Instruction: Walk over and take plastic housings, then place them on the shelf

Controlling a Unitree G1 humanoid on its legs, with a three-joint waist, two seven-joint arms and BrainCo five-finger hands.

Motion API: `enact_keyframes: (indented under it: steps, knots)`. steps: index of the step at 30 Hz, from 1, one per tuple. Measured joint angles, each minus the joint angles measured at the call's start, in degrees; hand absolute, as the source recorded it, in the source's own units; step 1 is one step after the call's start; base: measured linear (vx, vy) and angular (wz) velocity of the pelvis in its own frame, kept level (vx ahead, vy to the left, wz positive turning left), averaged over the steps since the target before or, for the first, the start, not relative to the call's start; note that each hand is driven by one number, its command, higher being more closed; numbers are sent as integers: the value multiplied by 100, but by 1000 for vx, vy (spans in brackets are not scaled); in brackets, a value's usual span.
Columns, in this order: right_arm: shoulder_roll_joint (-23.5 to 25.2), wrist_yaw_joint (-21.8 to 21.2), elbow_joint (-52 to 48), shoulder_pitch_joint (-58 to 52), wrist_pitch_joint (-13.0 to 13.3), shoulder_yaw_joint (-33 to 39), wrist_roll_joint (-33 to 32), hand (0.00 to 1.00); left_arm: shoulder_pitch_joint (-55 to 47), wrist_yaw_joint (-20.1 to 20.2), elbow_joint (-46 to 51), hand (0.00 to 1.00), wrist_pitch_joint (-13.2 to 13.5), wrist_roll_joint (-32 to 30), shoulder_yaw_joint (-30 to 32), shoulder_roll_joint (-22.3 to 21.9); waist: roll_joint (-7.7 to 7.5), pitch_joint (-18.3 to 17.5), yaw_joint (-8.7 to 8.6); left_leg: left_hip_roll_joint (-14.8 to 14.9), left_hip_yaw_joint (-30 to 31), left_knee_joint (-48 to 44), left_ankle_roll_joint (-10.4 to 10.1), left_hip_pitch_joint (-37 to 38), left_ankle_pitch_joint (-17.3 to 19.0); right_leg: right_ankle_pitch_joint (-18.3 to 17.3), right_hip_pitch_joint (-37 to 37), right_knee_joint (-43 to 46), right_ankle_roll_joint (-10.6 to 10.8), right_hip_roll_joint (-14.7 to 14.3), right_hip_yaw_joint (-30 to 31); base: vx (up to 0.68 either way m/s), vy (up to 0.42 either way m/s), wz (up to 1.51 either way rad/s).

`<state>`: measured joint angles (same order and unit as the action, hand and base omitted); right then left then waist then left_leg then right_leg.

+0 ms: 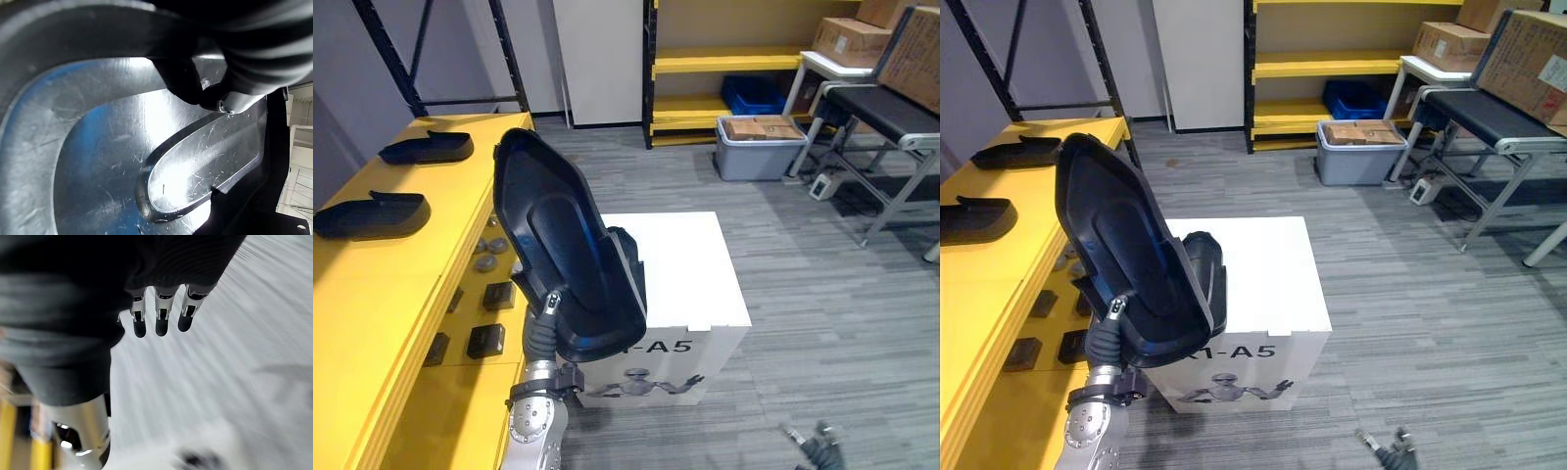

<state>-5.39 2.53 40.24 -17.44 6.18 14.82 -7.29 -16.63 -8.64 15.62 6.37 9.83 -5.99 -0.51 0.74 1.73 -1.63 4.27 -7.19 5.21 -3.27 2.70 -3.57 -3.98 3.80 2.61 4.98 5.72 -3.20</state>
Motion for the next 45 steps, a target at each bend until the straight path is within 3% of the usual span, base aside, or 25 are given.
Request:
enact_keyframes:
  steps: [3, 7, 8, 9, 10, 11, 12, 15, 17, 18, 20, 21, 23, 24, 25, 26, 27, 30, 32, 34, 35, 36, 39, 45]
  knots:
    - [133, -195, 395, -2, -69, -547, 314, 0, -12, 55, 1, 100, 1, -1, -26, 27, -12, 8, 63, -32, 241, 1, 19, -52, -46, -112, 25, 139, 13, 37, -237, -21, -16, 35]
    - [80, -194, 460, 132, -112, -755, 618, 0, -33, 71, 69, 100, 1, 0, -133, 28, -87, 123, 226, -158, 742, -54, 64, -228, -216, -290, 21, 453, -5, 164, -787, 1, -25, 76]
    - [53, -171, 460, 202, -112, -864, 692, 0, -47, 66, 188, 100, 1, 1, -233, 20, -134, 205, 261, -257, 1061, -159, 91, -437, -283, -389, 9, 618, 9, 258, -1181, -29, -10, 179]
    - [57, -142, 433, 240, -111, -872, 755, 0, -43, 64, 281, 100, 0, 1, -321, -36, -141, 249, 259, -324, 1180, -164, 279, -687, -232, -454, 15, 723, 17, 390, -1718, -30, 1, 195]
    - [67, -117, 448, 274, -115, -865, 790, 0, -42, 60, 308, 100, 1, 2, -337, -65, -144, 268, 272, -324, 994, -148, 417, -762, -146, -452, 42, 732, 18, 436, -1972, 0, 31, 221]
    - [72, -80, 454, 370, -113, -876, 862, 0, -17, 27, 342, 100, 2, 2, -321, -93, -214, 382, 266, -292, 291, -205, 663, -872, 118, -443, 181, 721, 29, 600, -2425, 39, 47, 216]
    - [22, -64, 566, 512, -115, -874, 905, 0, 9, 7, 337, 100, 0, 2, -287, -124, -204, 439, 261, -139, -553, -406, 689, -1034, 165, -443, 295, 733, 34, 699, -2794, 59, 60, 217]
    - [-128, -24, 806, 727, -134, -877, 1022, 0, 30, -19, 314, 100, 0, -22, -234, -108, -107, 476, 228, 160, -2166, -797, 779, -1075, 105, -421, 750, 906, 80, 853, -3702, 163, 70, 206]
    - [-174, 6, 895, 847, -160, -876, 1121, 0, 73, -52, 314, 100, 7, -82, -201, -78, -103, 477, 232, 124, -2551, -797, 875, -1045, 21, -390, 895, 1061, 126, 985, -3999, 261, 92, 165]
    - [-213, 22, 977, 965, -168, -875, 1158, 0, 92, -94, 310, 100, 11, -111, -168, -81, -80, 467, 223, -20, -2481, -727, 900, -1041, -163, -383, 958, 1269, 133, 1119, -4175, 335, 148, 149]
    - [-121, 27, 1021, 1274, -179, -897, 1229, 0, 99, -119, 256, 100, 9, -111, -88, -89, -149, 499, 252, -254, -2193, -717, 899, -1018, -103, -183, 1022, 1635, 139, 1361, -4314, 268, 174, 96]
    - [-90, 26, 1003, 1404, -184, -922, 1239, 0, 116, -119, 212, 100, 8, -113, -59, -87, -171, 526, 249, -323, -2132, -771, 941, -980, -26, -78, 1013, 1913, 105, 1512, -4306, 186, 161, 58]
    - [-51, 26, 958, 1545, -212, -935, 1240, 0, 181, -118, 99, 100, -27, -132, -119, -66, -168, 566, 175, -438, -1931, -882, 1016, -833, 164, 247, 937, 2719, -332, 1858, -4194, 156, 140, 57]
    - [-44, 27, 937, 1551, -240, -1006, 1240, 0, 285, -123, 38, 100, -39, -237, -208, -47, -117, 610, 115, -450, -1697, -897, 975, -688, 308, 130, 551, 3529, -431, 1925, -3323, 168, 121, 63]
    - [-50, 26, 916, 1541, -245, -1067, 1240, 0, 366, -129, -27, 100, -33, -245, -229, -44, -112, 625, 81, -445, -1588, -885, 964, -636, 334, -142, 321, 3761, -384, 1798, -2865, 201, 93, 84]
    - [-39, 27, 850, 1512, -261, -1119, 1239, 0, 561, -149, -215, 100, -34, -272, -251, -45, -74, 678, 15, -444, -1400, -819, 910, -504, 374, -587, -84, 3974, -272, 1469, -2000, 157, 23, 72]
    - [-39, 28, 809, 1463, -267, -1168, 1237, 0, 685, -177, -354, 100, -35, -305, -256, -45, -67, 693, -52, -457, -1287, -785, 885, -425, 393, -824, -351, 3948, -203, 1248, -1531, 153, 12, 68]
    - [-22, 36, 679, 1222, -268, -1290, 1231, 0, 960, -270, -637, 100, -33, -322, -330, -29, -81, 708, -136, -533, -970, -802, 774, -280, 468, -1040, -999, 2917, 76, 702, -449, 137, -42, 60]
    - [17, 69, 492, 1034, -271, -1197, 1171, 0, 1099, -313, -788, 100, -31, -321, -517, -7, -124, 703, -197, -633, -704, -908, 735, -272, 492, -1022, -1181, 2292, 92, 513, 159, 142, -160, 88]
    - [143, 89, 327, 838, -277, -1198, 1181, 0, 1114, -331, -828, 100, -32, -322, -671, 2, -336, 634, -168, -764, -628, -1063, 576, -225, 630, -590, -1156, 1723, 35, 592, 263, 149, -228, 65]
    - [279, 81, 279, 730, -284, -1190, 1163, 0, 1116, -326, -901, 100, -29, -323, -712, -67, -423, 599, -85, -742, -607, -1208, 513, -182, 823, -320, -1074, 1690, 212, 606, 229, 186, -299, 19]
    - [333, 82, 145, 612, -285, -1154, 1163, 0, 1079, -325, -960, 100, -42, -325, -750, -183, -345, 531, -27, -457, -785, -1434, 411, -193, 1032, -300, -882, 1474, 146, 430, 141, 156, -251, 8]
    - [337, 77, 56, 551, -284, -1154, 1182, 0, 1173, -331, -967, 100, -33, -329, -876, -208, -230, 378, -28, -66, -1029, -1529, 246, -148, 1098, -205, -651, 1100, -7, 135, 63, 157, -169, -9]
    - [317, 75, 89, 362, -283, -1043, 1171, 0, 1433, -396, -1455, 100, -53, -514, -870, -214, -280, 181, -76, -43, -999, -1116, 145, 156, 947, -101, -289, 598, -56, 31, -33, 128, -31, 2]
